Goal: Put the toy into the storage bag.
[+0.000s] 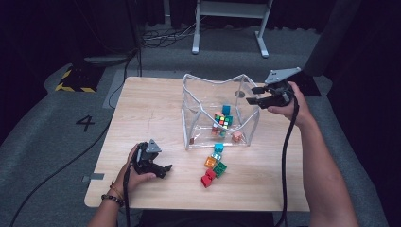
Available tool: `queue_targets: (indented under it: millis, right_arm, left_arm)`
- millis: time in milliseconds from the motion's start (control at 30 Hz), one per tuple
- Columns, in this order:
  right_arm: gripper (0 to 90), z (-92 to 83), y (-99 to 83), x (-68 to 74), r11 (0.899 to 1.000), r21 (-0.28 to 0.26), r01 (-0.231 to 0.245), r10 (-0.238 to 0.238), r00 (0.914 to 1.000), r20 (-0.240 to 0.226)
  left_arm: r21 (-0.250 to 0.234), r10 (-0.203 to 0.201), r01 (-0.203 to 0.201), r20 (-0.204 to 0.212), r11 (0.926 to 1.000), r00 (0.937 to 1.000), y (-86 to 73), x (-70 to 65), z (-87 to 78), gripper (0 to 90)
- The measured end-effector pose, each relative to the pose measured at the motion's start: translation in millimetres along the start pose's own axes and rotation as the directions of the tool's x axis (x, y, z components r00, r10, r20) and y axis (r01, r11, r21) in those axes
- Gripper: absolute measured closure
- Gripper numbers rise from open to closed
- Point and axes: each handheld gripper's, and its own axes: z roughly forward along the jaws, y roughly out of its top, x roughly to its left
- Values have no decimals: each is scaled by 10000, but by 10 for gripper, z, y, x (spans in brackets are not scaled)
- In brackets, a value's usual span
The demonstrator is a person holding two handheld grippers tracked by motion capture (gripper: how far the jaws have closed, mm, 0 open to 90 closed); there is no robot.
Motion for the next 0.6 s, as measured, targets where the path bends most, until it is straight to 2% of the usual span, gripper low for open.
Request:
queue_targets:
  millis: [100, 267, 400, 600]
  right_arm:
    - [483, -144, -77, 80, 9961, -752, -468, 478, 9988, 123]
    - [461, -335, -225, 264, 9866, -1551, -505, 555, 9981, 280]
    - [450, -417, -339, 416, 9799, -1926, -524, 572, 9982, 190]
    - [414, -493, -534, 657, 9773, -2090, -339, 378, 9992, 146]
  left_arm:
    - [0, -5, 5, -5, 10000, 10000, 0, -1, 0, 5]
    - [-3, 1, -1, -1, 10000, 10000, 0, 0, 1, 5]
    - [-27, -25, 25, -17, 10000, 10000, -1, -2, 1, 5]
    - [-12, -6, 6, -17, 10000, 10000, -1, -1, 1, 5]
